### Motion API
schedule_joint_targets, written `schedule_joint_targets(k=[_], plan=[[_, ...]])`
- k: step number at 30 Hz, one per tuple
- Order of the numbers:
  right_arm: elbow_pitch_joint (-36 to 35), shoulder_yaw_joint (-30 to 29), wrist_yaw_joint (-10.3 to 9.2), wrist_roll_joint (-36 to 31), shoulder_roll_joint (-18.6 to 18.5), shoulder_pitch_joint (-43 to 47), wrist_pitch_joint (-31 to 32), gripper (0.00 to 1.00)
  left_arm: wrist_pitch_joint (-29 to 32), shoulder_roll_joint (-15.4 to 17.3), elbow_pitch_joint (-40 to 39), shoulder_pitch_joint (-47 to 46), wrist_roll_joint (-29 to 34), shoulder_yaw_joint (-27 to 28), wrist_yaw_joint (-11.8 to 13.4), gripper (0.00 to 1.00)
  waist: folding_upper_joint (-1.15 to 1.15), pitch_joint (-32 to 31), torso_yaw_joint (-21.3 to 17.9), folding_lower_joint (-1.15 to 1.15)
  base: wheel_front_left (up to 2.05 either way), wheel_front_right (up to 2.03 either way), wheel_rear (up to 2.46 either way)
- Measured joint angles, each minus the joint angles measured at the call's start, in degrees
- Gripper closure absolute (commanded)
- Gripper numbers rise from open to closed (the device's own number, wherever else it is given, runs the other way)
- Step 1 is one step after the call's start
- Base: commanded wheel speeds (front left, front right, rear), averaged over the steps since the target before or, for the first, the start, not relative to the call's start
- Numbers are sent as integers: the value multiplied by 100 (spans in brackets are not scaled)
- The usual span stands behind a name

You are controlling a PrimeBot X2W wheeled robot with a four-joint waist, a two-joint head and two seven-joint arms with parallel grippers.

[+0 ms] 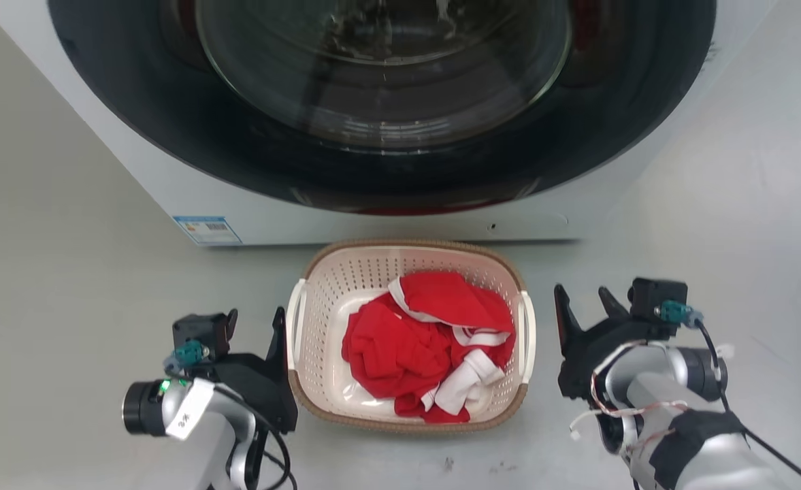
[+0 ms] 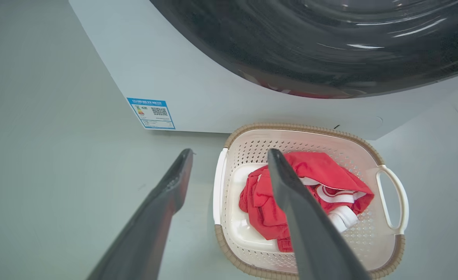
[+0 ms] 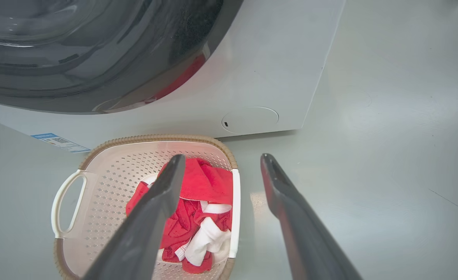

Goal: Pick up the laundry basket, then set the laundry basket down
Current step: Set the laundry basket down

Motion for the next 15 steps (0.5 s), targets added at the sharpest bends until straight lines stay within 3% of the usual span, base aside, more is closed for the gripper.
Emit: schedule_joint_targets(k=[15], plan=[[-1611,-886,-60,-641,-285,1946,-1,0,0,225,-1809,2091,642,523,188,0,0,-1287,116,0,0,0,0]])
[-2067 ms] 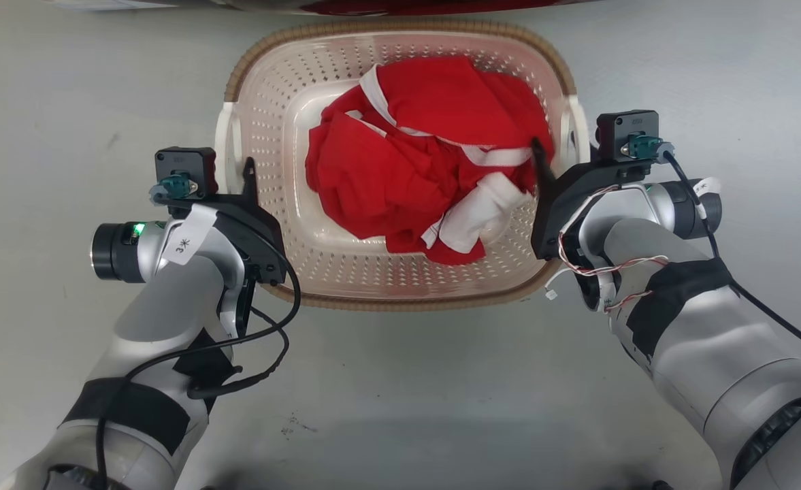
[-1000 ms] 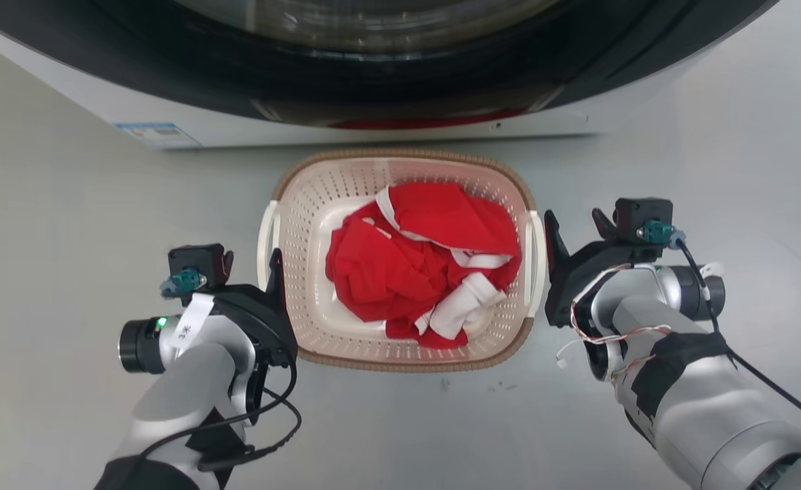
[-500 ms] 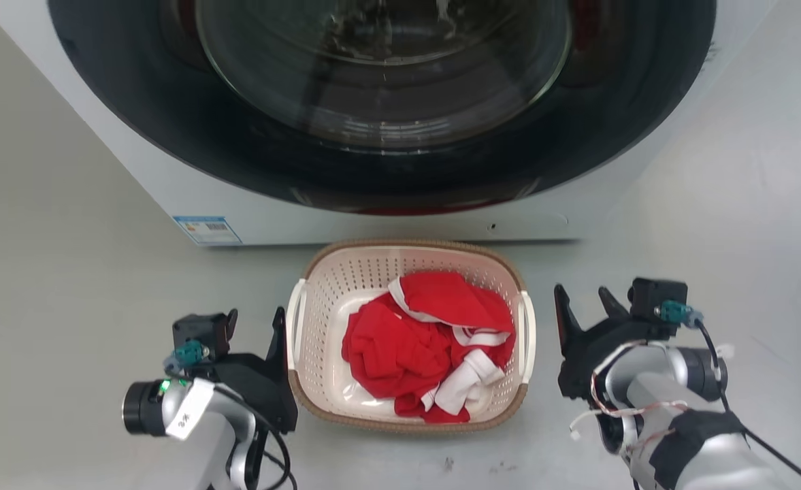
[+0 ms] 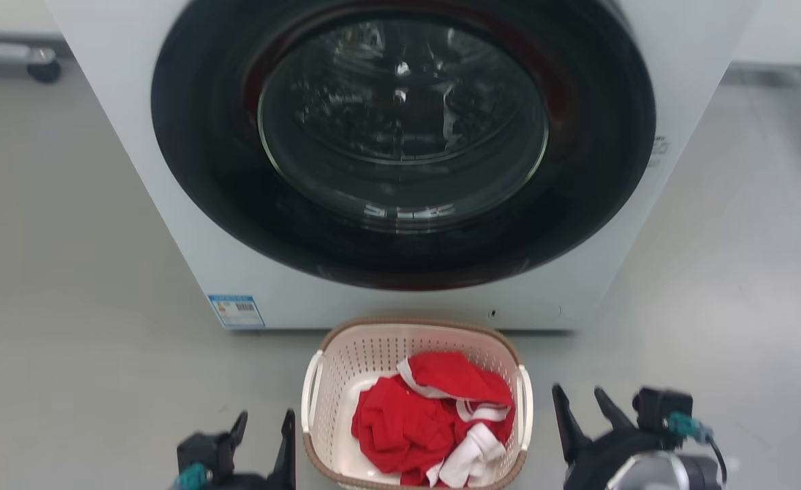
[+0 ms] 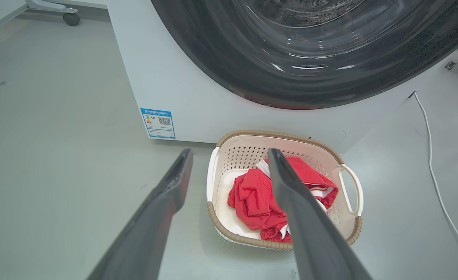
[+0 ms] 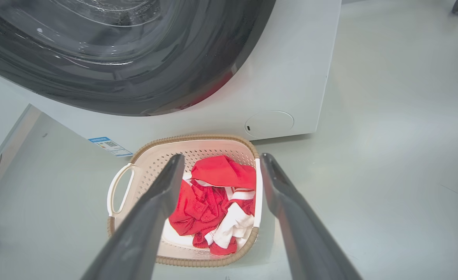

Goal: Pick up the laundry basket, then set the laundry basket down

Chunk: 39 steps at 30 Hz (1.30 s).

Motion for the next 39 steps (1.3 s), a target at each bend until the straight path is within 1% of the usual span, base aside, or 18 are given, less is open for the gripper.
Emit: schedule_joint_targets(k=[6,11,17,22,27,34,39], plan=[[-700,-417,-9,-390,-140,1049,1,0,0,98,-758,895,290,175,43,0,0,-516,3,0,0,0,0],[-1157,-1063,-22,-783,-147,1816,1,0,0,207,-1444,1565,579,347,45,0,0,-906,-7,0,0,0,0],[-1833,-1758,-23,-1386,-133,2465,1,0,0,255,-2119,2055,932,665,49,0,0,-1189,-25,0,0,0,0],[-2462,-2260,-23,-1962,-9,2869,1,0,0,226,-2554,2447,1235,1025,51,0,0,-1258,-38,1,0,0,0],[-3037,-2629,-23,-2439,165,3171,1,0,0,172,-2845,2629,1450,1288,51,0,0,-1267,-50,1,0,0,0],[-3637,-2896,-23,-3007,344,3456,0,0,0,88,-3203,2731,1673,1413,51,0,1,-1229,-67,1,0,0,0],[-3943,-3021,-23,-3264,391,3559,-1,0,0,56,-3359,2824,1840,1463,51,0,0,-1193,-79,1,0,0,0]])
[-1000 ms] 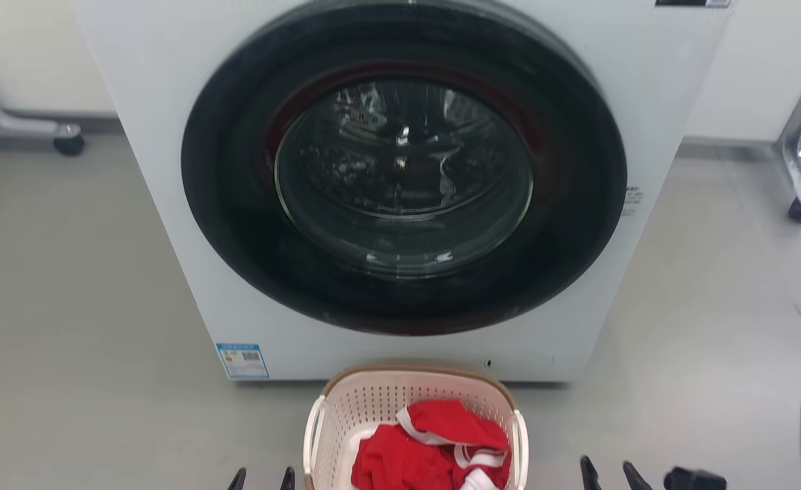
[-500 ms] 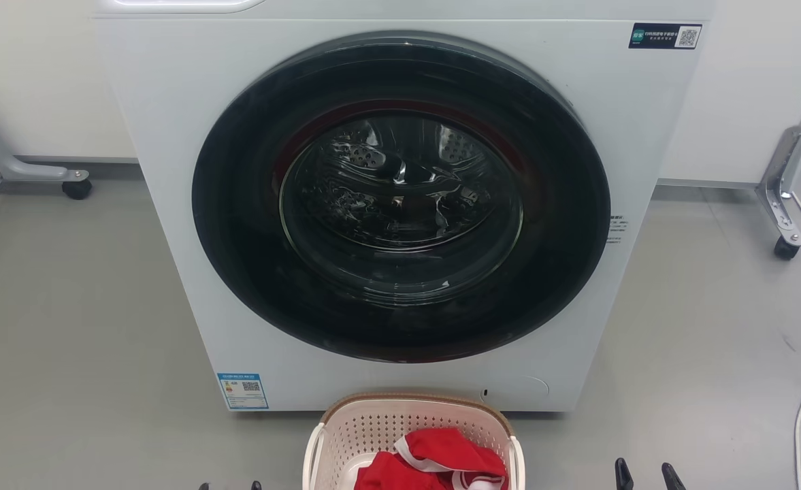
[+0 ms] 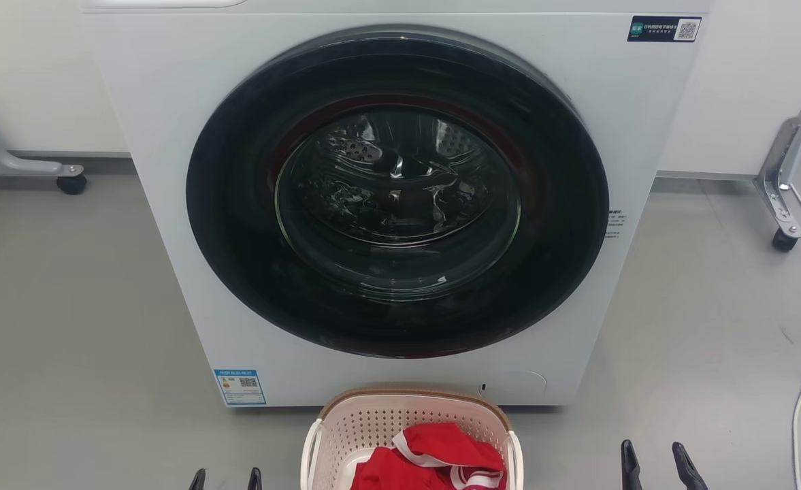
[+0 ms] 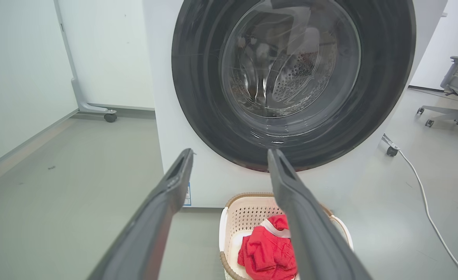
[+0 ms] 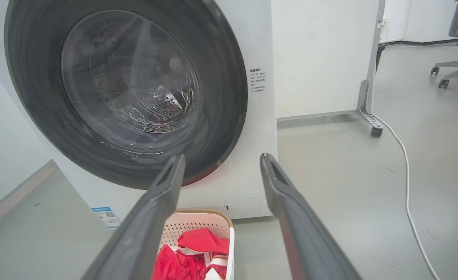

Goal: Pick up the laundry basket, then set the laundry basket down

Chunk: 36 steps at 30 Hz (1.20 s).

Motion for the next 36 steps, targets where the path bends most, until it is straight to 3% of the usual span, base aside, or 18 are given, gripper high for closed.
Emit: schedule_joint_targets(k=[15,16,28,36], plan=[[-486,-105,-1,-385,140,124,-15,0,-1,-67,-252,2,116,19,0,0,1,78,-11,0,0,0,0],[-504,-111,-1,-392,143,127,-15,100,-1,-71,-269,2,116,18,0,100,1,81,-10,0,0,0,0],[-103,-157,60,-159,164,211,78,100,110,-126,115,19,-93,79,-65,100,1,106,-24,1,0,0,0],[-5,-334,165,524,186,76,272,100,288,-160,218,-56,-788,242,-168,100,1,160,-66,1,0,0,0]])
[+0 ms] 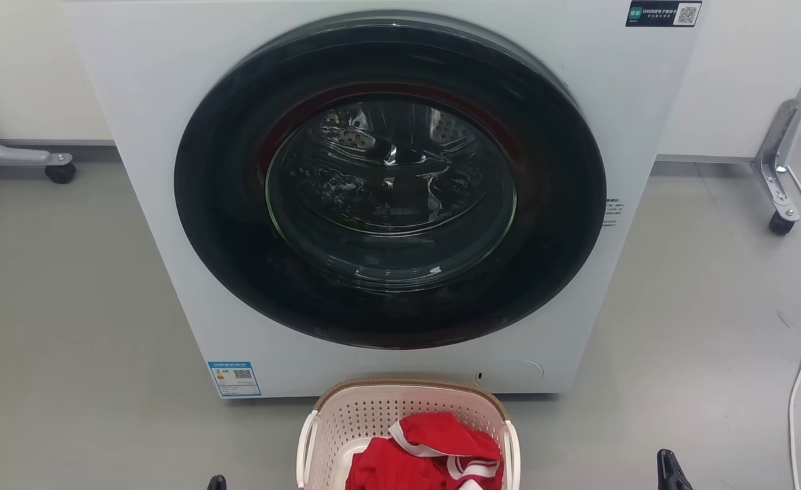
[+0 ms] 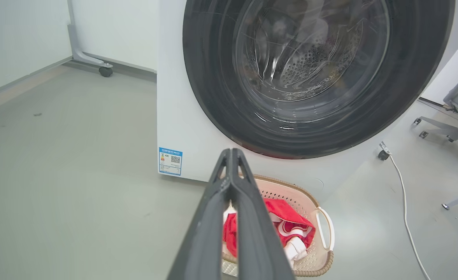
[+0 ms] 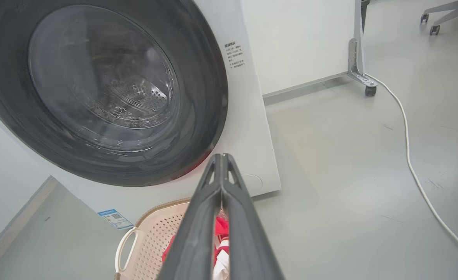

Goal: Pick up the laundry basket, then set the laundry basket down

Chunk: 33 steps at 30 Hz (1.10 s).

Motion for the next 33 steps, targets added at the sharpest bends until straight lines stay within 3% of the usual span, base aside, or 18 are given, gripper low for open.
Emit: schedule_joint_targets(k=[33], plan=[[522,-736,515,2806,78,-674,790,100,765,-181,474,-723,-2742,705,-502,100,-1,189,-145,0,0,0,0]])
